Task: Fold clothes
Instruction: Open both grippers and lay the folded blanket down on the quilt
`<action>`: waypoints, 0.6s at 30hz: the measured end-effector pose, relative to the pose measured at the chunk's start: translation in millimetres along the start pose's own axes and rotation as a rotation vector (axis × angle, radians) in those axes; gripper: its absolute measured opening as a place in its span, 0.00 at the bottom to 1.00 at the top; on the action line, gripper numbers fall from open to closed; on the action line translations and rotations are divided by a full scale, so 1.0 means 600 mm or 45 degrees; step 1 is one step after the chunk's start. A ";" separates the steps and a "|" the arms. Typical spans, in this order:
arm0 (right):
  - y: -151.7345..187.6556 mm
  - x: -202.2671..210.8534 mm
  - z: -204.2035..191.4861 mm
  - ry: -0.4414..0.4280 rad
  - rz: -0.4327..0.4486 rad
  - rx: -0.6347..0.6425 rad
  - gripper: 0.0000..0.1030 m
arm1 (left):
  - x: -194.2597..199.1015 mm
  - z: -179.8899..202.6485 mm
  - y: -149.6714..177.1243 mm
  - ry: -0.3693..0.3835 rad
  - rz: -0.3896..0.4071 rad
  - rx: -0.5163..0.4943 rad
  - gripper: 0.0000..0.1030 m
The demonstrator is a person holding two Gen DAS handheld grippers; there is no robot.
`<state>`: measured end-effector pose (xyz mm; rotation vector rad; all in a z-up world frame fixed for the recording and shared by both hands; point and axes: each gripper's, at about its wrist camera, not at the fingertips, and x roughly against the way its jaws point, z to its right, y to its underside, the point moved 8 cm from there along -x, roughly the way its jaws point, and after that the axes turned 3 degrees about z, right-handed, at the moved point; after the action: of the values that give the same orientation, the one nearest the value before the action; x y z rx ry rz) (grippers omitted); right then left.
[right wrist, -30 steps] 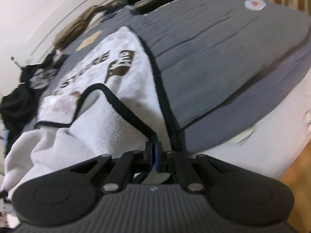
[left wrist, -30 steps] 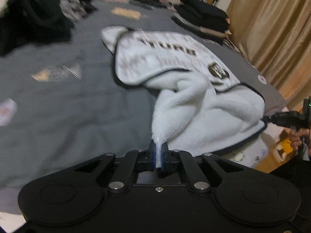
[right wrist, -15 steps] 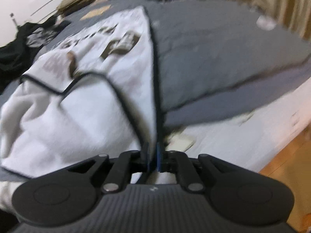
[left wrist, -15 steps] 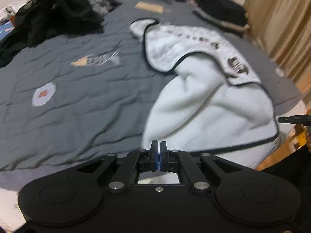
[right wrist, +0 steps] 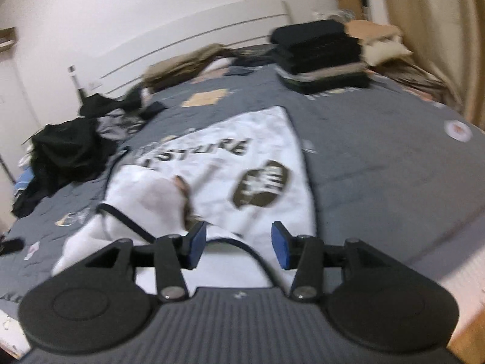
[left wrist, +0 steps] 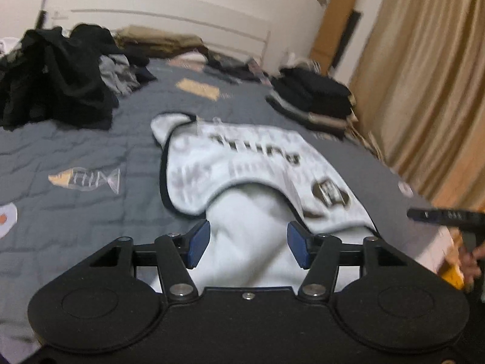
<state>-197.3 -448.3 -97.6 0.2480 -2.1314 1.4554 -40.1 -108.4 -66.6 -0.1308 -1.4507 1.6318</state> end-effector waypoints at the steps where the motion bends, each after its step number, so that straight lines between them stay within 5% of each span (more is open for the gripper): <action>1: -0.003 -0.010 -0.019 -0.023 -0.002 0.026 0.45 | -0.009 -0.006 -0.008 -0.017 0.024 0.016 0.56; 18: -0.008 -0.168 -0.337 -0.319 -0.122 0.584 0.45 | -0.005 -0.076 0.001 -0.131 0.060 -0.092 0.64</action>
<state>-43.9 -281.9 -92.6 0.7246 -1.9065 1.9235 -10.6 -76.9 -82.2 -0.1246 -1.5966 1.6455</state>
